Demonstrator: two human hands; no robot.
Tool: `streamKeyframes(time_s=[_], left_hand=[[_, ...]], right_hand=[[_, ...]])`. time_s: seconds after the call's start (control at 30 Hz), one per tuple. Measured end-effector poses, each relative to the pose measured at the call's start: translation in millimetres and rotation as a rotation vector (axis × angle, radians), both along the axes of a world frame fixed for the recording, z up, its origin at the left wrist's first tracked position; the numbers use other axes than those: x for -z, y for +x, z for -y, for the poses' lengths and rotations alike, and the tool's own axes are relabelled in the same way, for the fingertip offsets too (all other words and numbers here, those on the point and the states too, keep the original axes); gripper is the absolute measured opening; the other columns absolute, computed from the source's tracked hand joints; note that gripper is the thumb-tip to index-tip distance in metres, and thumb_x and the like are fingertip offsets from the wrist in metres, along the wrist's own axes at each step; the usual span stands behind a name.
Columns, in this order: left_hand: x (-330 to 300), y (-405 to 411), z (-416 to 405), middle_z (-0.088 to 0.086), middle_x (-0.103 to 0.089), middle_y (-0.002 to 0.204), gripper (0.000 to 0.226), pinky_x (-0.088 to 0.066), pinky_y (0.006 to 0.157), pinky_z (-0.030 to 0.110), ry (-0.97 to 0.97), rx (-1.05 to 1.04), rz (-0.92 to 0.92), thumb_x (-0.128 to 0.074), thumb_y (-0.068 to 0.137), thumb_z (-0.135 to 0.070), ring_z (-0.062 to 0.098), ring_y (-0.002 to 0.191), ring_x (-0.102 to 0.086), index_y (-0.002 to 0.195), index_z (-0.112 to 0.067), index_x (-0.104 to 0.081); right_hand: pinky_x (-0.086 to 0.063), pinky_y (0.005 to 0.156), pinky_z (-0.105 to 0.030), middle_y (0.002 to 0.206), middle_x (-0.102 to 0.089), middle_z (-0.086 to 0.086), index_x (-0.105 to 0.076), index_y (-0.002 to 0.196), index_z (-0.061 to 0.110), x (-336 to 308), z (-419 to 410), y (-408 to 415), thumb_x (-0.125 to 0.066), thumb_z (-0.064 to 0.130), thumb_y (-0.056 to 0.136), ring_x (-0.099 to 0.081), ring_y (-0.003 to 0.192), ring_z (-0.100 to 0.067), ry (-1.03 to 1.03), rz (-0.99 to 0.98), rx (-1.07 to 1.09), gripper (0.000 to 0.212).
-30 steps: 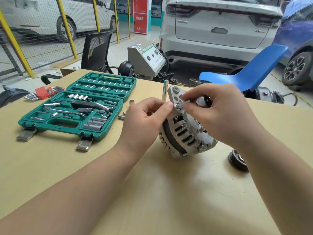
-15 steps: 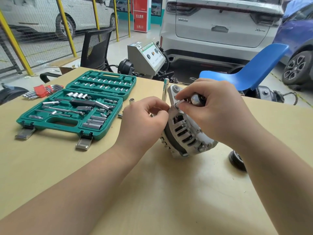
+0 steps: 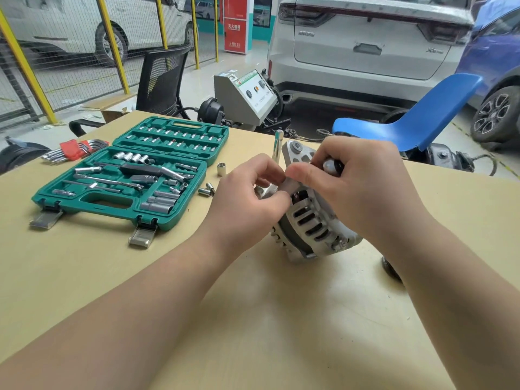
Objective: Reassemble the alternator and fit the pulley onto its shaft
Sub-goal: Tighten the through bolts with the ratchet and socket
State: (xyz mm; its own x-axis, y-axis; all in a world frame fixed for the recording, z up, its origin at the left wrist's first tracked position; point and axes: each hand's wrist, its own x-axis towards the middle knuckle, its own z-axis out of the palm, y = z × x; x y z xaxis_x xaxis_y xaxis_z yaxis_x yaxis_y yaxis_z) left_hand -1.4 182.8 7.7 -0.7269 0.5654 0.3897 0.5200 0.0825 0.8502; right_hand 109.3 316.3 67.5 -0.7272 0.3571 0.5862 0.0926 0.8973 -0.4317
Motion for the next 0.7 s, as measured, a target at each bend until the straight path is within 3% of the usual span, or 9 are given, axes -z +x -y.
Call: streamKeyframes(time_s=[0.2,0.27,0.33,0.43,0.57,0.63,0.7], left_hand=[[14.1,6.2,-5.2,-0.012,-0.062,0.123,0.033,-0.050,0.097,0.021,0.133,-0.007,-0.126,-0.078,0.092,-0.030,0.013,0.117,-0.061,0.121,-0.030,-0.061],[15.9,6.3,-8.2,-0.007,-0.058,0.132,0.034,-0.046,0.104,0.019,0.205,0.033,-0.157,-0.081,0.096,-0.021,0.010,0.126,-0.058,0.127,-0.027,-0.066],[15.2,6.5,-9.6,0.002,-0.057,0.137,0.027,-0.046,0.109,0.020,0.246,0.071,-0.171,-0.080,0.098,-0.017,0.003,0.129,-0.056,0.124,-0.018,-0.076],[15.6,5.6,-10.9,0.003,-0.058,0.137,0.021,-0.052,0.111,0.038,0.265,0.060,-0.099,-0.079,0.098,-0.018,0.005,0.132,-0.056,0.119,-0.018,-0.081],[17.0,7.3,-12.8,0.001,-0.060,0.135,0.023,-0.053,0.109,0.044,0.270,0.018,-0.078,-0.082,0.096,-0.024,0.012,0.132,-0.058,0.118,-0.018,-0.081],[18.9,7.0,-12.9,-0.003,-0.060,0.134,0.029,-0.054,0.107,0.044,0.264,0.018,-0.094,-0.082,0.096,-0.030,0.016,0.127,-0.060,0.124,-0.024,-0.077],[22.0,5.3,-12.9,-0.017,-0.059,0.136,0.043,-0.054,0.106,0.041,0.234,0.008,-0.067,-0.081,0.095,-0.043,0.012,0.127,-0.058,0.135,-0.040,-0.066]], right_hand=[[-0.040,0.055,-0.028,0.059,-0.058,0.010,-0.067,0.070,0.027,1.1,-6.7,1.0,-0.075,0.059,0.085,-0.055,0.060,-0.012,-0.031,-0.012,-0.043,0.036],[-0.042,0.057,-0.030,0.061,-0.060,0.009,-0.071,0.073,0.026,0.9,-7.4,1.0,-0.076,0.057,0.086,-0.057,0.063,-0.014,-0.030,0.000,-0.056,0.033],[-0.045,0.059,-0.033,0.063,-0.062,0.007,-0.074,0.076,0.026,-0.3,-7.5,1.2,-0.074,0.058,0.087,-0.058,0.066,-0.016,0.001,0.031,-0.057,0.034],[-0.044,0.058,-0.031,0.066,-0.061,0.010,-0.075,0.083,0.026,-4.1,-8.8,5.0,-0.069,0.061,0.087,-0.057,0.066,-0.009,0.074,0.054,-0.038,0.035],[-0.044,0.066,-0.027,0.084,-0.065,0.011,-0.075,0.097,0.028,-9.7,-8.8,10.1,-0.073,0.033,0.091,-0.058,0.077,-0.009,0.117,0.108,-0.074,0.008],[-0.049,0.070,-0.034,0.085,-0.065,0.007,-0.072,0.094,0.026,-8.7,-6.0,8.9,-0.073,0.028,0.093,-0.058,0.079,-0.017,0.134,0.112,-0.066,0.003],[-0.049,0.067,-0.037,0.078,-0.061,0.005,-0.066,0.084,0.024,-5.4,-2.6,5.6,-0.071,0.034,0.095,-0.057,0.076,-0.023,0.163,0.079,-0.033,0.016]])
